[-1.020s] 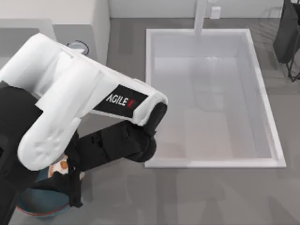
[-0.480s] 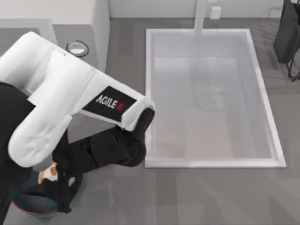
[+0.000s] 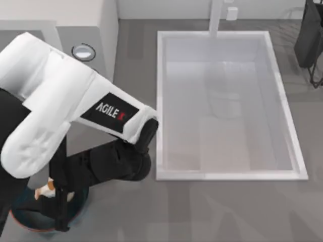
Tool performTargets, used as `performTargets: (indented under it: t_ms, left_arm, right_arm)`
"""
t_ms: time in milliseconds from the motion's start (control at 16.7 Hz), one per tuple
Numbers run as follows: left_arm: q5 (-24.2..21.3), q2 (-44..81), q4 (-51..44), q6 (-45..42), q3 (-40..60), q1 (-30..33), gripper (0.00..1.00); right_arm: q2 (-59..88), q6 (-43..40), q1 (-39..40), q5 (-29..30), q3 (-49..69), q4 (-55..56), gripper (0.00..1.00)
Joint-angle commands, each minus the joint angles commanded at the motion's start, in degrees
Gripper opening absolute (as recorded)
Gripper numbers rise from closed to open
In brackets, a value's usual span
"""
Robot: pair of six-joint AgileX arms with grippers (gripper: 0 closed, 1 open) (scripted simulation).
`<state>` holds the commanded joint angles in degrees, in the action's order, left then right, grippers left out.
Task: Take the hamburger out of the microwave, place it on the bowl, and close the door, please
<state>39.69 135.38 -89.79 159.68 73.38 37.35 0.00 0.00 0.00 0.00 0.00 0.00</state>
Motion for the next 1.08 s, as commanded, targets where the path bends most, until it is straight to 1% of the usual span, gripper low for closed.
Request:
performTargets:
  t_ms: [720,780,1080]
  left_arm:
    - [0.0,0.0,0.0,0.0,0.0,0.0,0.98]
    - [0.0,0.0,0.0,0.0,0.0,0.0,1.00]
    - [0.0,0.0,0.0,0.0,0.0,0.0,1.00]
  right_arm:
    - [0.0,0.0,0.0,0.0,0.0,0.0,1.00]
    - [0.0,0.0,0.0,0.0,0.0,0.0,1.00]
    - [0.0,0.0,0.0,0.0,0.0,0.0,1.00]
